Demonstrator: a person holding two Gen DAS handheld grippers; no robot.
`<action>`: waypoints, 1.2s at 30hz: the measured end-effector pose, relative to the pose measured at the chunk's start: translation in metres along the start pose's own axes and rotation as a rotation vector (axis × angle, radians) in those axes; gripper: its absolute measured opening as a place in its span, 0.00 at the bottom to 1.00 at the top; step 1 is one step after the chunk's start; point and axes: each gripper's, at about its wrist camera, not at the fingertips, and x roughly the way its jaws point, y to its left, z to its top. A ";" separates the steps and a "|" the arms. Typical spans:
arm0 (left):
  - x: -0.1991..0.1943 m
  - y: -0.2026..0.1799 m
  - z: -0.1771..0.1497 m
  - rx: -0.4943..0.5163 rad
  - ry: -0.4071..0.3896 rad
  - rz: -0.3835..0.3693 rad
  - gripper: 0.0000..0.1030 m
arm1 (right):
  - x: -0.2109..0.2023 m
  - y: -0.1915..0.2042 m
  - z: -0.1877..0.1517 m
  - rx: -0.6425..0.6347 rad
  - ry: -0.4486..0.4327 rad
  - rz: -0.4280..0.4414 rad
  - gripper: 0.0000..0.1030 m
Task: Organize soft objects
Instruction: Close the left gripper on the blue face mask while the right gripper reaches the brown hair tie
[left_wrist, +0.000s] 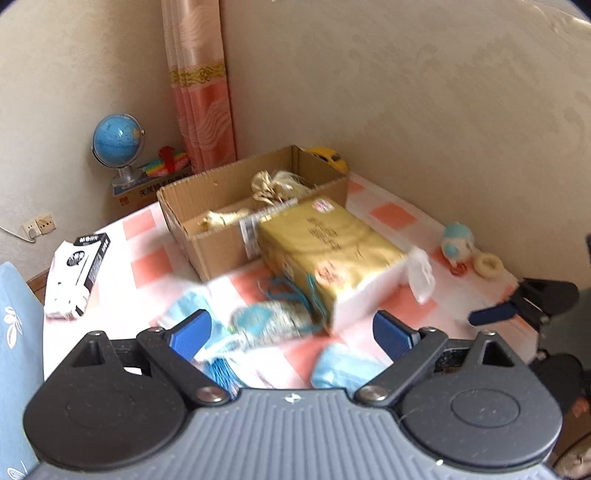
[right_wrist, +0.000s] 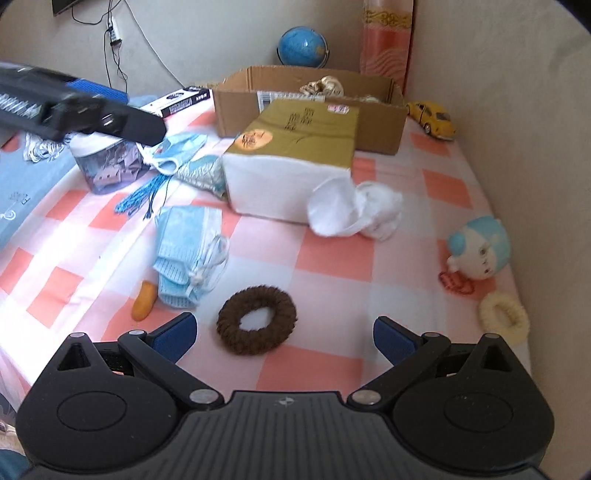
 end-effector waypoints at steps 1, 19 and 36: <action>-0.001 -0.001 -0.004 0.005 0.005 -0.008 0.91 | 0.002 0.000 -0.001 0.000 0.006 -0.002 1.00; 0.025 -0.019 -0.038 0.055 0.097 -0.146 0.91 | -0.006 -0.001 -0.020 -0.067 -0.084 -0.006 1.00; 0.068 -0.032 -0.038 0.207 0.188 -0.195 0.91 | -0.006 -0.002 -0.022 -0.069 -0.111 -0.002 1.00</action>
